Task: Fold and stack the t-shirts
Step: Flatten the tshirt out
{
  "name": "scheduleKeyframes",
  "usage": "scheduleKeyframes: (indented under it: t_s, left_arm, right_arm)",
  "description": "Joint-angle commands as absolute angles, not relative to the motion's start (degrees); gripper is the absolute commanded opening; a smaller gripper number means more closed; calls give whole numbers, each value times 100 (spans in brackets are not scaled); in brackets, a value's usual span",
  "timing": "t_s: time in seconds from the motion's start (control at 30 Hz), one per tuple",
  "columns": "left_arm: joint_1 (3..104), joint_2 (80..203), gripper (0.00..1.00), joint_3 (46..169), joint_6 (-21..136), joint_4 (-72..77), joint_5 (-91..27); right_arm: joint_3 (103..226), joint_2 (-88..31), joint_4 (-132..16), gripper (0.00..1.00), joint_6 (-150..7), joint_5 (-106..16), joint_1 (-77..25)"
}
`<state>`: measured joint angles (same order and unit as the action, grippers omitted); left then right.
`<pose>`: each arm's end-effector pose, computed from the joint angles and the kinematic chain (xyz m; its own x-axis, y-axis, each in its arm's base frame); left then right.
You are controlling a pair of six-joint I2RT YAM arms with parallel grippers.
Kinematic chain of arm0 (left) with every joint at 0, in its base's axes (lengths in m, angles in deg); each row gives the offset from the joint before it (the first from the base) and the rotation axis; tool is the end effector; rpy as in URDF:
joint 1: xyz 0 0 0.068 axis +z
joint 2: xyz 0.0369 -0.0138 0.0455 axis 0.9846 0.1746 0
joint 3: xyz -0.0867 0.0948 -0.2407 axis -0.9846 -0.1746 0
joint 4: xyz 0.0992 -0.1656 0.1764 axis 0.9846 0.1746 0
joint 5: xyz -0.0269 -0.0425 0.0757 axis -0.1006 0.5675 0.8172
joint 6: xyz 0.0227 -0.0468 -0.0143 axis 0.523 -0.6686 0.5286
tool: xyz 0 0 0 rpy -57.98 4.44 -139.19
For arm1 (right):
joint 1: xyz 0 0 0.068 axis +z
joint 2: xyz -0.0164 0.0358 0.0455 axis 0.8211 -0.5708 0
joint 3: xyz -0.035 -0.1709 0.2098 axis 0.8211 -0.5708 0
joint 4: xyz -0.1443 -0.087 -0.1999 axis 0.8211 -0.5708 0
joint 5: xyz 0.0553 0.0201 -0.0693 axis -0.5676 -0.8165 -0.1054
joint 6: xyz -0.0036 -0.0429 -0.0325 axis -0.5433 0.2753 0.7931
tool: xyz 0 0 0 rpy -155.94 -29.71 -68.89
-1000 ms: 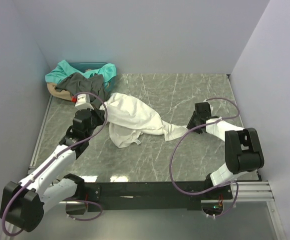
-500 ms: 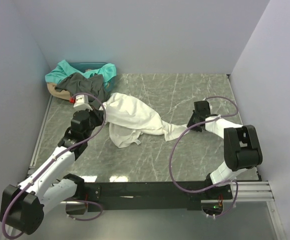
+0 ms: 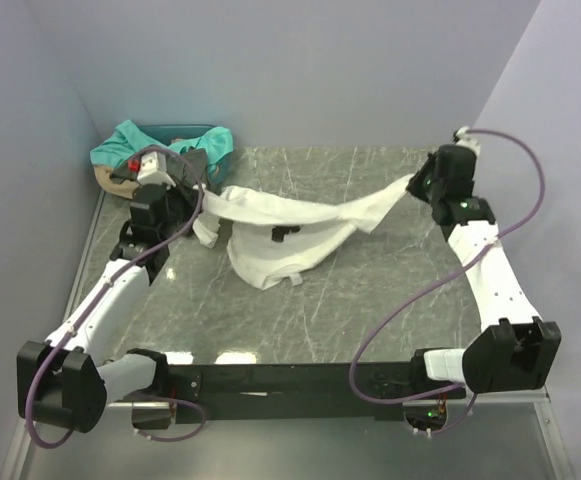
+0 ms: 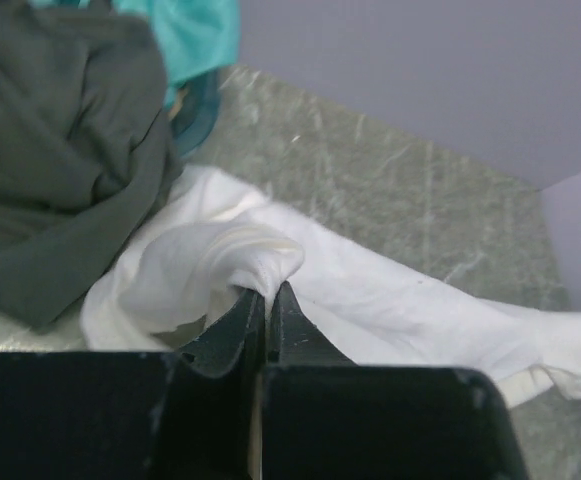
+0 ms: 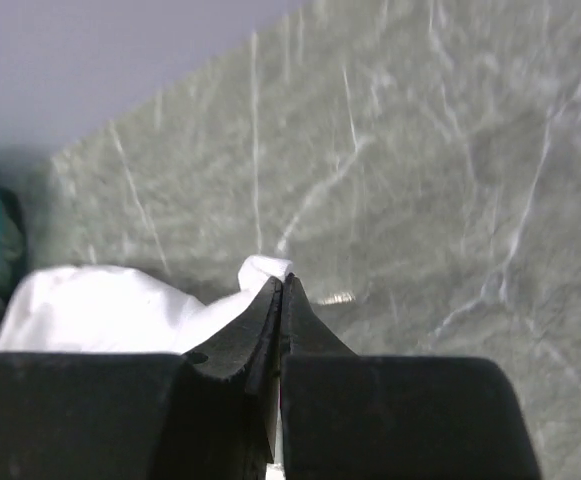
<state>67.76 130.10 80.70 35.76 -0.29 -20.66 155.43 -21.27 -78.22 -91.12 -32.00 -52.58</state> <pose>0.2579 -0.0539 0.3029 -0.2867 -0.4994 -0.8176 0.0082 0.8521 -0.5233 0.2938 0.0102 0.3447 -0.4043 0.4296 -0.8075 0.2403 0.9017 0.3594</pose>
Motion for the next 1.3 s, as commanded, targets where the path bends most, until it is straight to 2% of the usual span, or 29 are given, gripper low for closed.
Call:
scheduleKeyframes:
  t_s: [0.0, 0.27, 0.57, 0.77, 0.97, 1.27]
  left_arm:
    - [6834, 12876, 1, 8830, 3524, -270, -2531]
    - [6826, 12148, 1, 9596, 3331, -112, -3181]
    - [6729, 10488, 1, 9579, 3339, 659, -3445]
    - [6729, 9615, 1, 9771, 3357, 1180, -3533]
    - [6729, 9904, 1, 9641, 3155, 759, -4034]
    - [6729, 11468, 1, 9701, 3322, 196, -3534]
  right_arm:
    - [16549, -1893, -8321, 0, -8798, -3095, -5466]
    - [18316, -1059, -8866, 0, -8569, -3174, -5836]
    - [19364, 346, -9499, 0, -8507, -3438, -5836]
    - [20163, 832, -9728, 0, -8490, -3771, -5836]
    - [20219, 420, -9572, 0, -8551, -4018, -5836]
    - [19541, -837, -8446, 0, -8402, -3719, -5836]
